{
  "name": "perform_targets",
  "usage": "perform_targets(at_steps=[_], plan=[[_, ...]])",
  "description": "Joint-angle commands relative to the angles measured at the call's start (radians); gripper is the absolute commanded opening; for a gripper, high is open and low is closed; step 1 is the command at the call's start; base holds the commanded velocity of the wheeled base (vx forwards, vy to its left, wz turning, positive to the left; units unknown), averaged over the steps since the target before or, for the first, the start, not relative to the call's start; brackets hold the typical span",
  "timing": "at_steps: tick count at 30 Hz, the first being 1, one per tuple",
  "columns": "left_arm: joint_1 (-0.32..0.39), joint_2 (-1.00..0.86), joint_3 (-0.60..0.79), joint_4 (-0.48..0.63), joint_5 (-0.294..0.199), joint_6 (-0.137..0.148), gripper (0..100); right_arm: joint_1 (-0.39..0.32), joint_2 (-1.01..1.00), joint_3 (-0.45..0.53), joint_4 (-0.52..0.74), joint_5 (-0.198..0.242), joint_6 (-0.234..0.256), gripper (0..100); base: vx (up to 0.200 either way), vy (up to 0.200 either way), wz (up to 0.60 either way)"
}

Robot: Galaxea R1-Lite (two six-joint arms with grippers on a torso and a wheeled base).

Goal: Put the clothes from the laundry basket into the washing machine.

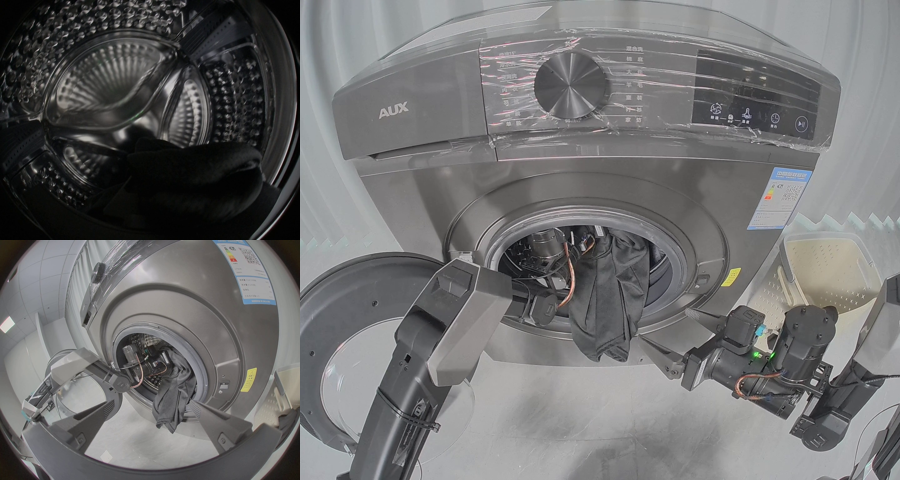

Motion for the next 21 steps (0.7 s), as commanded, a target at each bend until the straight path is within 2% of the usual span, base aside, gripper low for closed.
perform_targets(at_steps=[1, 5, 6, 7, 11, 14, 15, 17, 21], plan=[[0.012, 0.081, -0.079, 0.031, 0.025, 0.0, 0, 0.001, 0.0, -0.001, 0.0, 0.001, 0.0, 100, 0.0, 0.0, 0.0], [0.011, 0.078, -0.079, 0.028, 0.024, -0.006, 0, 0.001, 0.002, -0.001, 0.0, 0.001, 0.0, 100, 0.0, 0.0, 0.0], [0.009, 0.075, -0.079, 0.026, 0.024, -0.009, 100, 0.001, 0.0, -0.001, 0.0, 0.001, 0.0, 100, 0.0, 0.0, 0.0], [0.009, 0.075, -0.079, 0.026, 0.024, -0.009, 100, 0.001, 0.0, -0.001, 0.0, 0.001, 0.0, 100, 0.0, 0.0, 0.0], [0.003, -0.002, 0.073, 0.032, 0.024, -0.004, 100, 0.001, 0.0, -0.001, 0.0, 0.001, 0.0, 100, 0.0, 0.0, 0.0], [-0.011, -0.079, 0.222, 0.051, 0.002, -0.001, 100, 0.001, -0.001, -0.002, 0.0, 0.001, 0.0, 100, 0.0, 0.0, 0.0], [-0.011, -0.079, 0.222, 0.051, 0.002, -0.001, 100, 0.001, -0.001, -0.002, 0.0, 0.001, 0.0, 100, 0.0, 0.0, 0.0], [-0.034, -0.122, 0.312, 0.066, -0.033, -0.001, 100, 0.001, 0.0, -0.002, 0.0, 0.001, 0.0, 100, 0.0, 0.0, 0.0], [-0.054, -0.157, 0.396, 0.09, -0.054, 0.006, 100, 0.001, -0.003, -0.002, 0.0, 0.001, 0.0, 100, 0.0, 0.0, 0.0]])
